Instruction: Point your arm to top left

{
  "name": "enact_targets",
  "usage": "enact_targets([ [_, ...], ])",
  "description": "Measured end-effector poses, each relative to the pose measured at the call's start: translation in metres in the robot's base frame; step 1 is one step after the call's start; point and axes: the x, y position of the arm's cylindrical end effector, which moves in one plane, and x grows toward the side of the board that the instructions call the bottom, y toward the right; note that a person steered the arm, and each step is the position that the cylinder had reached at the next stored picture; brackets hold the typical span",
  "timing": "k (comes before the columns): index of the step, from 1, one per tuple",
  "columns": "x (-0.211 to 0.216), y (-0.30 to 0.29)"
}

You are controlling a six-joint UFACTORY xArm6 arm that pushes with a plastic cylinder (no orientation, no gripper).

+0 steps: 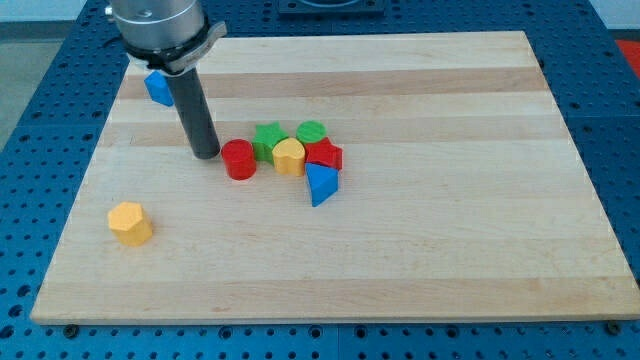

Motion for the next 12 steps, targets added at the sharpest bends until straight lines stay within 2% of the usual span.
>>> enact_targets([
  [1,0.019,0.000],
  [3,0.028,0.030],
  [6,0.028,0.015],
  [7,0.024,-0.010],
  [9,-0.040,-0.011],
  [11,-0.131,0.037],
  [12,-0.182,0.032],
])
